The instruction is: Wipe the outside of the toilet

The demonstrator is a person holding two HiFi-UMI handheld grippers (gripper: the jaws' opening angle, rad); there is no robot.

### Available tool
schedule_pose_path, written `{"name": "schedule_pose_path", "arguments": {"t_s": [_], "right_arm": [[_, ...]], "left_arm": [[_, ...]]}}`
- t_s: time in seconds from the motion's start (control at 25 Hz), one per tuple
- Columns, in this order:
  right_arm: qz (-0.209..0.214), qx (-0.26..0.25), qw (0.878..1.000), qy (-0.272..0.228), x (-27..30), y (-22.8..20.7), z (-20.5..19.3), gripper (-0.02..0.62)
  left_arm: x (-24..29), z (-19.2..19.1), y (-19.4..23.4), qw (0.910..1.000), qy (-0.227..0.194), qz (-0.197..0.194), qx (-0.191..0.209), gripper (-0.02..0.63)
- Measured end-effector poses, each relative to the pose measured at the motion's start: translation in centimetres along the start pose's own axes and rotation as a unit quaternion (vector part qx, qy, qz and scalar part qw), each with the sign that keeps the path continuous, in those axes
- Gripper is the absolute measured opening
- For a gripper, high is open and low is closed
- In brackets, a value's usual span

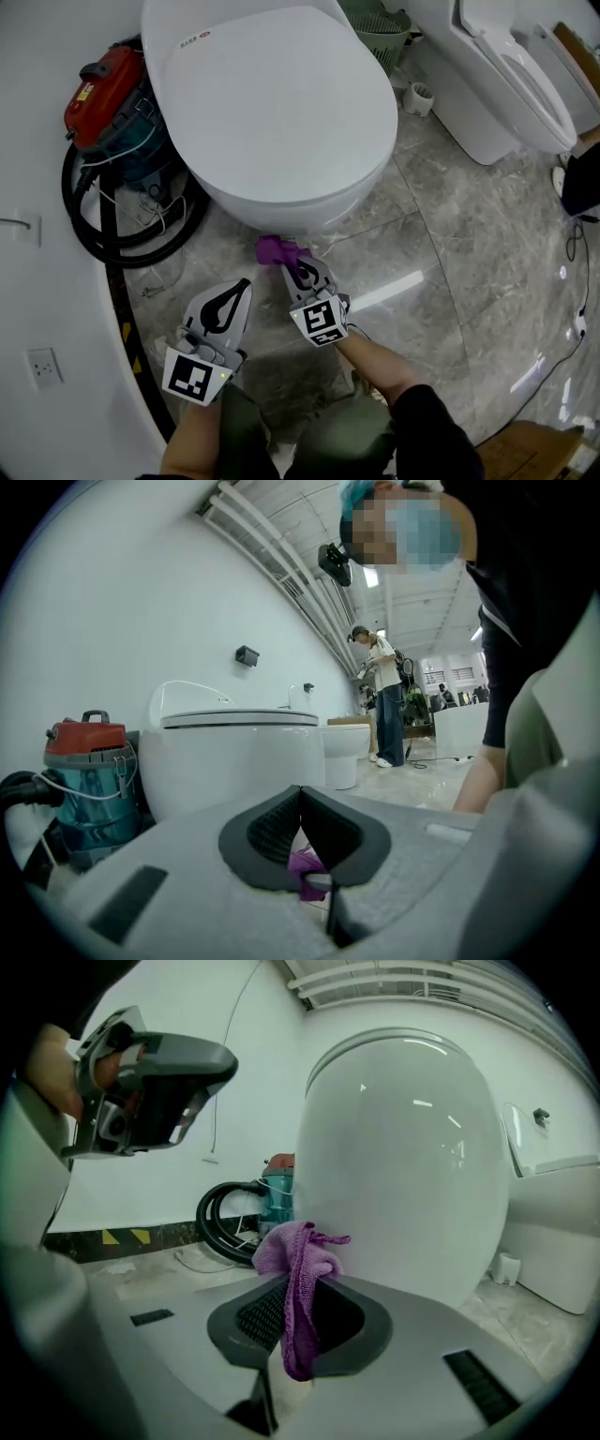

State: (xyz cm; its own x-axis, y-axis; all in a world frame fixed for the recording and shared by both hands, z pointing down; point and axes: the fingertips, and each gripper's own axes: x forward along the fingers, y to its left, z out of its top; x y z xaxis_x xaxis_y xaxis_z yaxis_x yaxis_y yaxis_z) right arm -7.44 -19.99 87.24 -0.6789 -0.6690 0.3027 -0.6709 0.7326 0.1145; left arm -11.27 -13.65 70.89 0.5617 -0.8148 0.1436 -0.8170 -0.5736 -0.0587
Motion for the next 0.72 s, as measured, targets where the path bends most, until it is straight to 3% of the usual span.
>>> {"name": "schedule_pose_path", "arguments": {"t_s": [0.16,0.36,0.72], "right_arm": [[-0.025,0.004,1.000,0.010,0.1,-2.5,-0.7,0.049],[-0.072,0.049,0.996,0.012,-2.0,-6.2,-1.8,0.049],[-0.177,0.079,0.981,0.020,-5.0,-16.0,-3.6,0.051]], "left_arm": [[0.3,0.0,-0.3,1.0000,0.001,-0.005,0.002,0.006],[1.1,-0.3,-0.8,0.9999,0.006,-0.012,0.000,0.007],[2.1,-0.7,-1.5,0.9997,0.016,-0.017,0.008,0.006]]}}
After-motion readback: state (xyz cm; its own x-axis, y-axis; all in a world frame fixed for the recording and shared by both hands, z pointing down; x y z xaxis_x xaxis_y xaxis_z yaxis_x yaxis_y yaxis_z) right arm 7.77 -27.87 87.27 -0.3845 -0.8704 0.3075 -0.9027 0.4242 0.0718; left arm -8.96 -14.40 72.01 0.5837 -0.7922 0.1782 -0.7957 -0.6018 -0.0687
